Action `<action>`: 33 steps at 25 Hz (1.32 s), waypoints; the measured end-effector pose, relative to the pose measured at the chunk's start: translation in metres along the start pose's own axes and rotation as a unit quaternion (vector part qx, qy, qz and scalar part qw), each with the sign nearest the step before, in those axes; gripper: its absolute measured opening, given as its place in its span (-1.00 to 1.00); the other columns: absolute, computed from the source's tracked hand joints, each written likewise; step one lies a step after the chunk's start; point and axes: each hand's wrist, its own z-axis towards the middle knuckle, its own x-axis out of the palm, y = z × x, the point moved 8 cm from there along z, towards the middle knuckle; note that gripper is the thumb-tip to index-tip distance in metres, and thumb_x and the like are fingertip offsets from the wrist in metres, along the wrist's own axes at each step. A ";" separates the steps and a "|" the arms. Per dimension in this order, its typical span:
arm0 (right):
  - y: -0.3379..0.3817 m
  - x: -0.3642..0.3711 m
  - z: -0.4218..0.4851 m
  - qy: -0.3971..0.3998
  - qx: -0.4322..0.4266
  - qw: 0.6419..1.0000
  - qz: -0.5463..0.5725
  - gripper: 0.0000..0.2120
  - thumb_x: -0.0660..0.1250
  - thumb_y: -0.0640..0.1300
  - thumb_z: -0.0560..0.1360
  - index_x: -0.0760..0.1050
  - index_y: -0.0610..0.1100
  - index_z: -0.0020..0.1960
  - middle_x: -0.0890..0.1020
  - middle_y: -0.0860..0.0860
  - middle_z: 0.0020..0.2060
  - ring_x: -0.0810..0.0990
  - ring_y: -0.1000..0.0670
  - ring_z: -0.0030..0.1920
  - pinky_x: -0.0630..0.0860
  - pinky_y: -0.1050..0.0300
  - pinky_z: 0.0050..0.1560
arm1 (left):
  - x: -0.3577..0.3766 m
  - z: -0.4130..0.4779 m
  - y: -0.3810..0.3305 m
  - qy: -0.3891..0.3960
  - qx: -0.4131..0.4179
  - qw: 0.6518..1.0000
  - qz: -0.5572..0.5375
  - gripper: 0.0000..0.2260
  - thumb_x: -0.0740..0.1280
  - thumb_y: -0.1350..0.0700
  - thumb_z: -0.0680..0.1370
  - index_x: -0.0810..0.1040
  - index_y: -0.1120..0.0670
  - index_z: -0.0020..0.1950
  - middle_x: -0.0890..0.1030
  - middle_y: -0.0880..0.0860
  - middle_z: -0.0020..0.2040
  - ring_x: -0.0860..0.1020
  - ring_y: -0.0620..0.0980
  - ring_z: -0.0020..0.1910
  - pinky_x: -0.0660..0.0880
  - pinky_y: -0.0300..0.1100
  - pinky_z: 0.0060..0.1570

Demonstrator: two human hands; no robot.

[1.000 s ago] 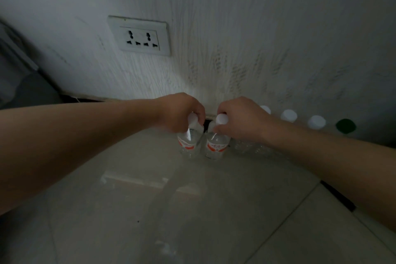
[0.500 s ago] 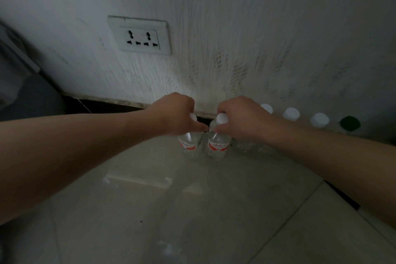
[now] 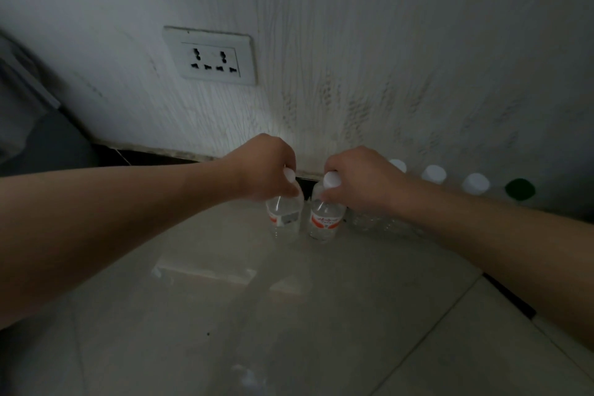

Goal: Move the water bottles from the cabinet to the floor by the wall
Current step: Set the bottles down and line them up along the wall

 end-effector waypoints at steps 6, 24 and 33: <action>0.000 0.000 -0.001 0.001 0.004 1.000 0.012 -0.77 0.43 0.06 0.41 0.54 -0.10 -0.15 0.51 0.06 -0.31 0.50 0.02 -0.24 0.29 0.14 -0.32 | 0.006 0.001 -0.003 0.018 0.006 1.000 -0.018 -0.71 0.52 0.04 0.39 0.64 0.02 0.09 0.59 -0.07 -0.06 0.53 -0.09 -0.04 0.45 -0.23 -0.07; -0.003 0.001 -0.001 -0.001 0.015 1.000 0.016 -0.77 0.44 0.07 0.39 0.54 -0.07 -0.12 0.53 0.06 -0.26 0.51 0.02 -0.20 0.30 0.15 -0.29 | 0.012 0.004 0.009 -0.005 -0.043 0.999 0.000 -0.59 0.44 -0.25 0.38 0.55 -0.02 0.07 0.58 -0.03 -0.04 0.53 -0.05 -0.08 0.49 -0.14 -0.13; -0.002 -0.001 0.000 0.003 0.019 1.000 0.019 -0.76 0.44 0.08 0.39 0.55 -0.09 -0.14 0.57 0.01 -0.24 0.53 0.00 -0.20 0.42 0.10 -0.24 | 0.009 0.004 0.008 -0.020 -0.100 0.995 -0.003 -0.60 0.43 -0.24 0.42 0.51 0.08 -0.07 0.55 0.02 -0.16 0.52 -0.05 -0.21 0.39 -0.19 -0.35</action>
